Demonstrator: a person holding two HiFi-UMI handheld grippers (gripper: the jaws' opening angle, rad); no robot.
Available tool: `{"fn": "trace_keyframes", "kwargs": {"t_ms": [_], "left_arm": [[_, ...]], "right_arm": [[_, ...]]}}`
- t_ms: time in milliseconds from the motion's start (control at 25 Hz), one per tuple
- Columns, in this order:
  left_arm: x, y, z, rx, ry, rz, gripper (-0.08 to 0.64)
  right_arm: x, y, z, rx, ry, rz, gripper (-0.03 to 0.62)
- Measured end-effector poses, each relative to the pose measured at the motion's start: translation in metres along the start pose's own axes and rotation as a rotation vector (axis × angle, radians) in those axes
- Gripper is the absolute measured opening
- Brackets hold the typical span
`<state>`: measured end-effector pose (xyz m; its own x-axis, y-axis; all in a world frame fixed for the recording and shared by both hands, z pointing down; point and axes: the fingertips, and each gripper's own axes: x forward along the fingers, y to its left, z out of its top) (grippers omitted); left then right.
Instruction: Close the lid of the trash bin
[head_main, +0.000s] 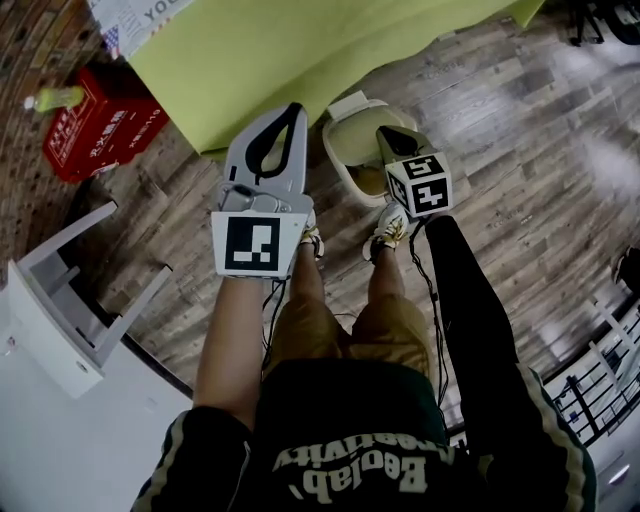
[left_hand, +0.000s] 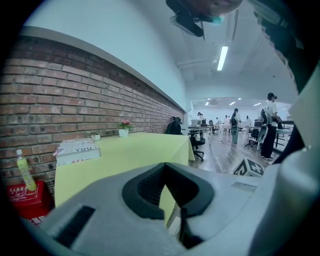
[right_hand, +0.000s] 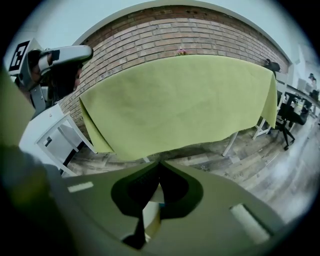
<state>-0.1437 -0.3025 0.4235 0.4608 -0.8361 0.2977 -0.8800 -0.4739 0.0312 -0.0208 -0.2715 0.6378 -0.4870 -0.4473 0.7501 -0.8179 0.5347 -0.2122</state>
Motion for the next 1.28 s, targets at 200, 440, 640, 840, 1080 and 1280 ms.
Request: {"fn": "trace_keyframes", "kwargs": {"t_ms": [200, 440, 640, 840, 1080, 1280], "left_arm": [[0.0, -0.014, -0.011, -0.001, 0.015, -0.015, 0.008], [0.003, -0.033, -0.018, -0.005, 0.022, -0.04, 0.008], [0.006, -0.044, -0.02, -0.007, 0.029, -0.06, 0.008], [0.009, -0.052, -0.027, -0.001, 0.036, -0.074, 0.008], [0.014, -0.06, -0.036, -0.006, 0.051, -0.089, 0.008], [0.02, -0.071, -0.043, 0.0, 0.064, -0.108, 0.008]], "right_arm": [[-0.007, 0.003, -0.021, 0.02, 0.015, 0.006, 0.005], [-0.013, 0.004, -0.041, 0.046, 0.024, 0.005, 0.006], [-0.012, 0.006, -0.057, 0.07, 0.04, 0.01, 0.007], [-0.012, 0.004, -0.075, 0.083, 0.07, 0.007, 0.008], [-0.01, -0.002, -0.094, 0.109, 0.091, 0.01, 0.008], [-0.008, -0.006, -0.109, 0.131, 0.102, -0.004, 0.008]]}}
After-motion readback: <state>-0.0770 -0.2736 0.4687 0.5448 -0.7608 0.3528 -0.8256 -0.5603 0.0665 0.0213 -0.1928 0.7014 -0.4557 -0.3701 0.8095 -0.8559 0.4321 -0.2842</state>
